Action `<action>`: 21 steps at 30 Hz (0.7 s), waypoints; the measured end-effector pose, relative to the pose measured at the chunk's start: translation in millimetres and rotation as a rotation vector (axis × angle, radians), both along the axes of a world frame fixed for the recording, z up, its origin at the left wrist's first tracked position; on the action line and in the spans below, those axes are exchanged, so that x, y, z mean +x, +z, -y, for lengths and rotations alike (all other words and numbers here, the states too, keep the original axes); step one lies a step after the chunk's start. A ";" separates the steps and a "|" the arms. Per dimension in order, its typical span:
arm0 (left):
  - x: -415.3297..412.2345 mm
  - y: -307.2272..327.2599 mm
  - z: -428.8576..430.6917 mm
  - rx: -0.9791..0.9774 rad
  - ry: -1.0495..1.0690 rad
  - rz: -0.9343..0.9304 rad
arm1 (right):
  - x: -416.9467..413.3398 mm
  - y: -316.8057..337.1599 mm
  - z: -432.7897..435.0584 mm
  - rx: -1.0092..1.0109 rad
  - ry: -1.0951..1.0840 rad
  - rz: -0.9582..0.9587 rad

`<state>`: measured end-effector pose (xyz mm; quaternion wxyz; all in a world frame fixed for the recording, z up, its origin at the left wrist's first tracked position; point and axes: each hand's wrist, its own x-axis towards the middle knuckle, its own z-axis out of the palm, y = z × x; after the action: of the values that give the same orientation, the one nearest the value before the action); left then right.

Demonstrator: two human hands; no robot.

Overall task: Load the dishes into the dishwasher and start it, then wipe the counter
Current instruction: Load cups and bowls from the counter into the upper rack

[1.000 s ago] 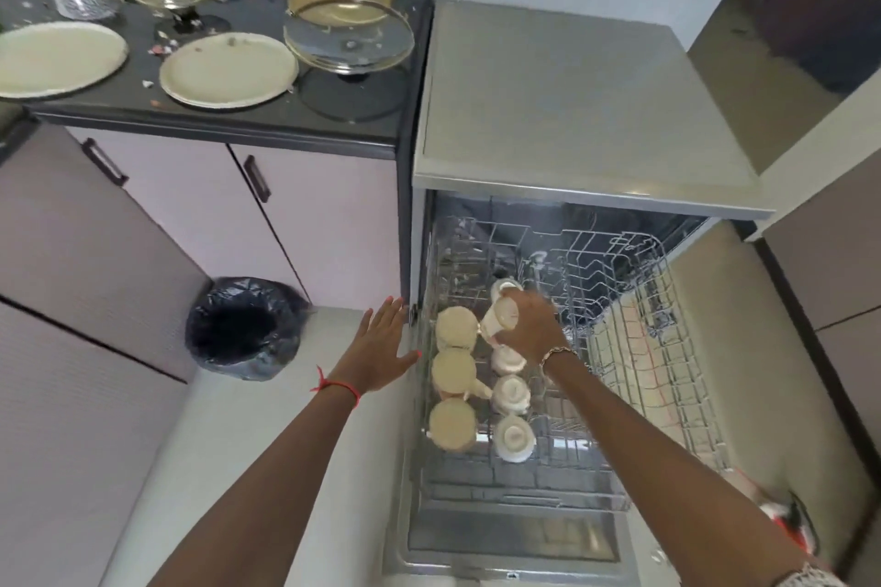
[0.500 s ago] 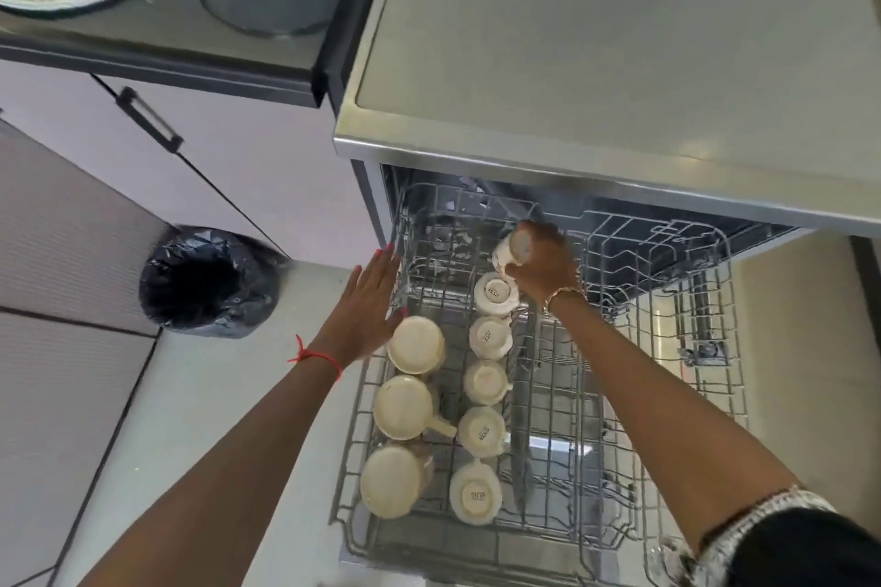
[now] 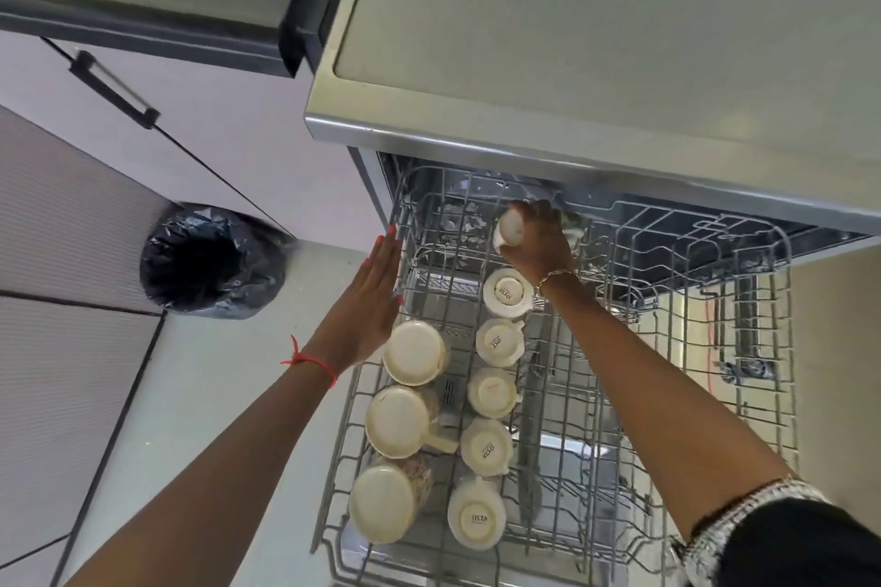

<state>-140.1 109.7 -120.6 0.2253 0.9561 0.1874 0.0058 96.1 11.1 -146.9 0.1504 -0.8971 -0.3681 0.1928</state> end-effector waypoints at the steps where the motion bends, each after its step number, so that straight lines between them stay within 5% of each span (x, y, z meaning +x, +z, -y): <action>1: 0.2 -1.2 0.6 0.007 -0.002 0.018 | -0.3 -2.2 0.3 -0.009 0.001 0.001; 11: -2.6 -14.6 -2.3 -0.037 0.033 -0.053 | -0.9 -27.4 2.0 -0.122 -0.006 -0.018; 21: -3.2 -15.2 -1.1 -0.055 0.047 -0.046 | -4.1 -33.4 2.9 -0.031 -0.088 -0.020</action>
<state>-143.2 110.8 -135.8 0.2469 0.9447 0.2151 -0.0163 92.1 8.2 -180.2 0.1487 -0.9125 -0.3238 0.2007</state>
